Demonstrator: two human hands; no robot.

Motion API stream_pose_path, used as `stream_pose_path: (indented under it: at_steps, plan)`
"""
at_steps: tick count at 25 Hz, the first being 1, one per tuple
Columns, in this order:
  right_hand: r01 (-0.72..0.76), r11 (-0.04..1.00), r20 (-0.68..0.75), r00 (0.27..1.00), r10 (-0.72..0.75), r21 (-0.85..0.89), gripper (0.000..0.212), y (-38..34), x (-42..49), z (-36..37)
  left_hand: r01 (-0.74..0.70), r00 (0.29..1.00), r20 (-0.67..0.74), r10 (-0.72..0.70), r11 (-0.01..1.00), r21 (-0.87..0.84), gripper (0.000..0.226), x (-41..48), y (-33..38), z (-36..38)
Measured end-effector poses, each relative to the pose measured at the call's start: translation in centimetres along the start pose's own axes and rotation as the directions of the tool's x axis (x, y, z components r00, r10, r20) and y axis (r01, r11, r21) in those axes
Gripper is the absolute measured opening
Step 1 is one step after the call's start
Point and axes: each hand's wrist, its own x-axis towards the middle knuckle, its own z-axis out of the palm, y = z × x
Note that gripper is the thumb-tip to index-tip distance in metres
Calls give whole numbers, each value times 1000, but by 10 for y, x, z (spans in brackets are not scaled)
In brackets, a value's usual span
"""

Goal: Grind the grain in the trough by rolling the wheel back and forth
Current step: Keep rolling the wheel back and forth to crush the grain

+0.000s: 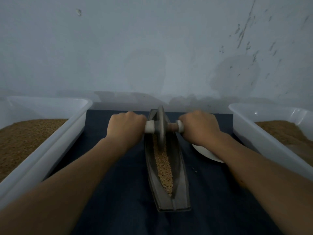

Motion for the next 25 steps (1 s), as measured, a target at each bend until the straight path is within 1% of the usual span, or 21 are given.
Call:
stream_pose_path:
  at_steps: [2,4,5,6,8,9,11,14,15,17,19,20,22,25]
  plan:
    - [44,999,-45,998,-45,-22,29,-1,-34,-5,-9,1000,-11,9,1000,1,27,-33,1,-8]
    - [84,994,-126,988,-92,-65,44,-3,-70,-14,-61,997,-44,63,997,39,42,-63,2,-22]
    - [91,993,-137,985,-101,-75,48,-2,-83,-21,-83,995,-45,85,995,58,46,-73,2,-31]
    - [91,994,-108,989,-98,-67,48,-1,-92,-26,-101,994,-34,104,993,60,47,-77,3,-37]
    - [77,996,-29,996,-78,-31,43,2,-95,-26,-110,994,5,110,992,61,43,-76,5,-39]
    - [63,997,-14,998,-64,-39,40,1,-90,-22,-95,995,10,95,993,67,39,-70,6,-35]
    - [32,998,-38,999,-34,-49,35,0,-67,-11,-58,998,5,58,996,67,29,-51,6,-22]
    - [-29,1000,-75,997,28,-11,25,0,-16,6,-14,1000,-6,14,999,38,8,-5,3,-4]
    - [-48,999,-64,997,48,7,20,0,-1,9,-1,1000,-7,2,999,46,5,9,1,-1]
    - [-62,998,-54,997,63,28,17,0,13,10,6,1000,-9,-5,999,54,7,23,0,0]
    - [-34,999,-78,996,35,16,22,0,1,9,-10,1000,-11,10,1000,30,5,12,0,-1]
    - [-11,1000,-91,996,11,-3,27,1,-13,7,-18,1000,-16,19,1000,20,10,-1,1,-4]
    - [49,998,-97,994,-53,-40,38,0,-45,-1,-38,999,-19,39,999,13,28,-34,2,-11]
    - [91,995,-71,993,-94,-44,42,1,-83,-20,-100,995,-24,100,995,28,48,-71,1,-26]
